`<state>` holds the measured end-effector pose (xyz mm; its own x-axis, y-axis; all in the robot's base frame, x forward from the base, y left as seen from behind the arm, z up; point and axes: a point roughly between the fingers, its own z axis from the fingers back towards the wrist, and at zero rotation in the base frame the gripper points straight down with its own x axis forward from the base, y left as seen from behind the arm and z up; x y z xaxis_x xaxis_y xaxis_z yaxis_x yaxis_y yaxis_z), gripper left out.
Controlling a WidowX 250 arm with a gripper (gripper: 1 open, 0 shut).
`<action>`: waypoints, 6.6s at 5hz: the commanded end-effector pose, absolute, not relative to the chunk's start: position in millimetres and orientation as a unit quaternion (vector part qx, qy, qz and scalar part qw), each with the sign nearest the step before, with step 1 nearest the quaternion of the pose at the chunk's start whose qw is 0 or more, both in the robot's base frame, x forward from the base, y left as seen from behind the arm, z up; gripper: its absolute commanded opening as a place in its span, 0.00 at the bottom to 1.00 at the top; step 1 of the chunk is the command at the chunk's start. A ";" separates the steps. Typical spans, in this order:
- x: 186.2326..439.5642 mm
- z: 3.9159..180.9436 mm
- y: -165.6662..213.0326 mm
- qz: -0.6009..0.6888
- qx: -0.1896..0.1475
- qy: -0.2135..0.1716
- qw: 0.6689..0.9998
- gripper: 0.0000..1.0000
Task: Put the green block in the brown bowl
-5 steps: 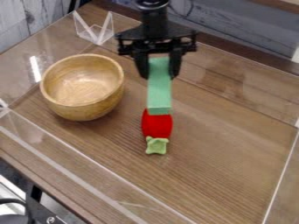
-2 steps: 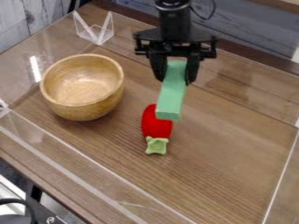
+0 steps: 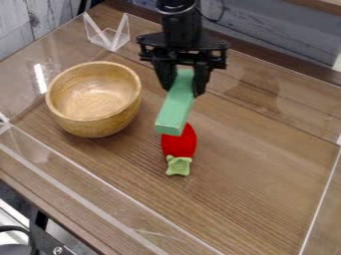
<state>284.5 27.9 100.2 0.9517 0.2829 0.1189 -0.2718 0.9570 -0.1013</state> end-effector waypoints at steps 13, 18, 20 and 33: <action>272.4 132.6 50.4 0.206 -0.045 -0.113 0.971 0.00; 293.3 101.8 57.4 0.175 -0.042 -0.106 0.978 0.00; 283.8 104.7 52.1 0.165 -0.043 -0.105 0.980 0.00; 228.1 104.1 158.6 0.318 -0.023 -0.107 0.942 0.00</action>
<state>225.8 157.4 96.1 0.7763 0.6108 0.1558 -0.6000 0.7918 -0.1143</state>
